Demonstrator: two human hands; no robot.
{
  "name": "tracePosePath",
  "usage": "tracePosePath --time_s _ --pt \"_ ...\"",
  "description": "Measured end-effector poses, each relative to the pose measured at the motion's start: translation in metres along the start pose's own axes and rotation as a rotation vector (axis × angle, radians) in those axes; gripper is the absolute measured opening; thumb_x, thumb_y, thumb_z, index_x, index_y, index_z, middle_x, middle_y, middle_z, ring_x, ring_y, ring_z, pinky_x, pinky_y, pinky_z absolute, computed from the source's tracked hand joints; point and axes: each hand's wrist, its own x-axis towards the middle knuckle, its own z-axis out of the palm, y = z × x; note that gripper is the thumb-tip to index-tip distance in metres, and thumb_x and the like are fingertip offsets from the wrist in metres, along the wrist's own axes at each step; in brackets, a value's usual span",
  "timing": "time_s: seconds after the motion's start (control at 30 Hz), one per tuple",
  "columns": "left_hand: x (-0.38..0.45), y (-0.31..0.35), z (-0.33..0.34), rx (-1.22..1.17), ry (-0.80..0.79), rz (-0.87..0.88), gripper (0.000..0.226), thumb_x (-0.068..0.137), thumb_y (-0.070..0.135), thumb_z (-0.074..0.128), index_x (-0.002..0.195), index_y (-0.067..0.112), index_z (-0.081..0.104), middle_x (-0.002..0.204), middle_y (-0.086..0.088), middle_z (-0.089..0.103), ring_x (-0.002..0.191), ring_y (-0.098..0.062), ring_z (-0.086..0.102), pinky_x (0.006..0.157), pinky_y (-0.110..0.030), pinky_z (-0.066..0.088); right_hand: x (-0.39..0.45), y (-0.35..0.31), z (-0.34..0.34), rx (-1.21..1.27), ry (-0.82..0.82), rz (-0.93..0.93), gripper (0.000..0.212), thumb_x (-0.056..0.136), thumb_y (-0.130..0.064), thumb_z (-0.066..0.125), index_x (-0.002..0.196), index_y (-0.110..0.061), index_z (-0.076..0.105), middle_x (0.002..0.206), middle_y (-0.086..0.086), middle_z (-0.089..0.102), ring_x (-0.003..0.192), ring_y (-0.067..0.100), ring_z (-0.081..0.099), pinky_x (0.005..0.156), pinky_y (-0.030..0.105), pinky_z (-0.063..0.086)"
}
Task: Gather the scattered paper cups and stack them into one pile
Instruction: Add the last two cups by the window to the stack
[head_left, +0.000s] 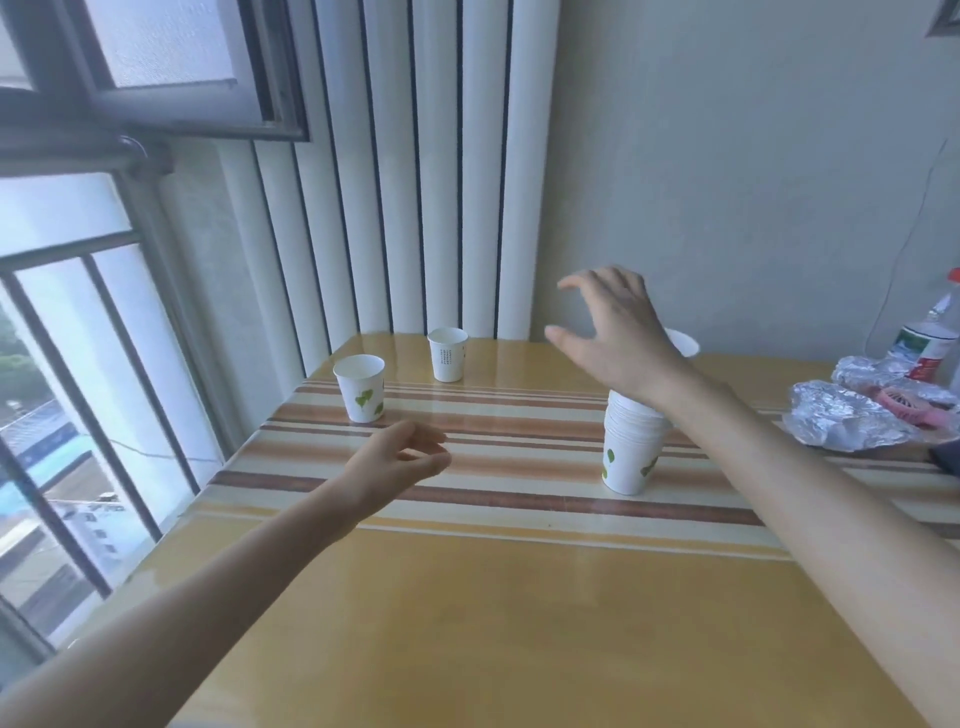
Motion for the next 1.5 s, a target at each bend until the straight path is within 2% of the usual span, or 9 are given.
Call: tracePosePath --time_s 0.13,0.27,0.4,0.53,0.7,0.87,1.03,1.13,1.5 --pt "0.017 -0.02 -0.029 0.021 0.085 -0.027 0.021 0.084 0.022 0.064 0.105 0.021 0.059 0.106 0.005 0.063 0.088 -0.01 0.061 0.067 -0.019 0.043 0.02 -0.04 0.067 0.145 -0.249 0.028 0.044 0.087 -0.03 0.054 0.127 -0.013 0.046 0.132 0.006 0.05 0.126 0.024 0.036 0.096 0.03 0.033" --pt "0.052 -0.047 -0.061 0.098 0.218 -0.091 0.026 0.082 0.026 0.066 0.105 0.017 0.057 0.104 0.003 0.063 0.092 -0.013 0.06 0.067 -0.017 0.042 0.045 -0.037 0.143 0.327 -0.425 0.274 0.046 0.085 -0.026 0.058 0.127 -0.013 0.044 0.128 0.007 0.052 0.107 0.022 0.05 0.081 0.027 0.036" --pt "0.089 -0.077 -0.085 0.199 0.362 -0.218 0.06 0.075 0.039 0.072 0.121 0.009 0.048 0.119 -0.002 0.053 0.105 -0.017 0.051 0.076 -0.021 0.041 0.077 -0.018 0.201 0.489 -0.369 0.496 0.05 0.084 -0.024 0.063 0.127 -0.008 0.042 0.125 0.009 0.052 0.096 0.019 0.049 0.077 0.027 0.037" --pt "0.13 -0.097 -0.085 0.178 0.359 -0.198 0.09 0.069 0.042 0.076 0.138 0.01 0.028 0.138 -0.01 0.037 0.126 -0.025 0.041 0.096 -0.031 0.033 0.112 0.004 0.249 0.535 -0.261 0.602 0.073 0.079 -0.03 0.069 0.136 -0.008 0.028 0.138 0.014 0.037 0.12 0.027 0.046 0.091 0.036 0.041" --pt "0.167 -0.104 -0.074 0.088 0.421 -0.13 0.095 0.07 0.035 0.077 0.141 0.015 0.018 0.138 -0.005 0.036 0.122 -0.022 0.041 0.094 -0.03 0.035 0.145 0.018 0.286 0.65 -0.207 0.638 0.101 0.073 -0.029 0.075 0.146 -0.015 0.007 0.147 0.012 0.026 0.133 0.03 0.035 0.104 0.041 0.034" --pt "0.182 -0.104 -0.073 0.057 0.492 -0.108 0.082 0.071 0.034 0.076 0.135 0.016 0.027 0.128 -0.005 0.047 0.116 -0.026 0.049 0.094 -0.046 0.047 0.157 0.02 0.308 0.739 -0.127 0.606 0.084 0.077 -0.025 0.071 0.143 -0.015 0.019 0.138 0.009 0.042 0.124 0.029 0.046 0.095 0.033 0.038" --pt "0.173 -0.098 -0.077 -0.007 0.465 -0.087 0.078 0.072 0.032 0.076 0.133 0.016 0.03 0.12 -0.002 0.046 0.113 -0.022 0.048 0.092 -0.036 0.044 0.137 0.006 0.29 0.751 -0.125 0.579 0.075 0.077 -0.028 0.07 0.138 -0.016 0.027 0.13 0.007 0.049 0.116 0.026 0.051 0.089 0.034 0.045" --pt "0.157 -0.083 -0.075 -0.013 0.426 -0.086 0.078 0.071 0.037 0.076 0.132 0.015 0.032 0.123 -0.003 0.047 0.114 -0.022 0.049 0.095 -0.041 0.047 0.114 -0.008 0.258 0.766 -0.109 0.547 0.076 0.077 -0.03 0.07 0.138 -0.018 0.027 0.131 0.006 0.048 0.117 0.025 0.05 0.095 0.039 0.046" --pt "0.086 0.027 -0.041 -0.045 0.27 0.138 0.057 0.073 0.036 0.074 0.114 0.023 0.038 0.113 0.0 0.05 0.107 -0.018 0.055 0.088 -0.035 0.05 0.054 -0.044 0.073 0.617 0.058 0.288 0.072 0.081 -0.033 0.066 0.138 -0.013 0.026 0.136 0.006 0.043 0.12 0.02 0.045 0.088 0.023 0.034"
